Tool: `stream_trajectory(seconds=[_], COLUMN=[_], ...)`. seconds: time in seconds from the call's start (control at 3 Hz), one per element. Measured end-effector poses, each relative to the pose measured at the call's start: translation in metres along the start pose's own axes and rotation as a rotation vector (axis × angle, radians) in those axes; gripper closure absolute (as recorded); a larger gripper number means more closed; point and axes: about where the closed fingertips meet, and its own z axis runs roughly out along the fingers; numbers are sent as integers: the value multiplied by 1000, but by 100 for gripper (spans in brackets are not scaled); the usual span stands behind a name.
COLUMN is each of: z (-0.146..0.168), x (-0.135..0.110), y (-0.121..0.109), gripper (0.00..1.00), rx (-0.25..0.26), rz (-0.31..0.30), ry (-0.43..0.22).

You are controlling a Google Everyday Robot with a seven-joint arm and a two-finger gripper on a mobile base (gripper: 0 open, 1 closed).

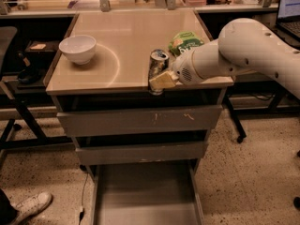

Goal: Place redbull can into bottom drawer

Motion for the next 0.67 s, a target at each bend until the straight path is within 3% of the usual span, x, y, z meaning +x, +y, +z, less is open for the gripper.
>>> stream_trajectory(seconds=[0.33, 0.67], z=[-11, -29], x=[18, 55], y=[17, 50], gripper=[100, 100], rx=[11, 38], rz=[81, 235], ry=[-4, -1])
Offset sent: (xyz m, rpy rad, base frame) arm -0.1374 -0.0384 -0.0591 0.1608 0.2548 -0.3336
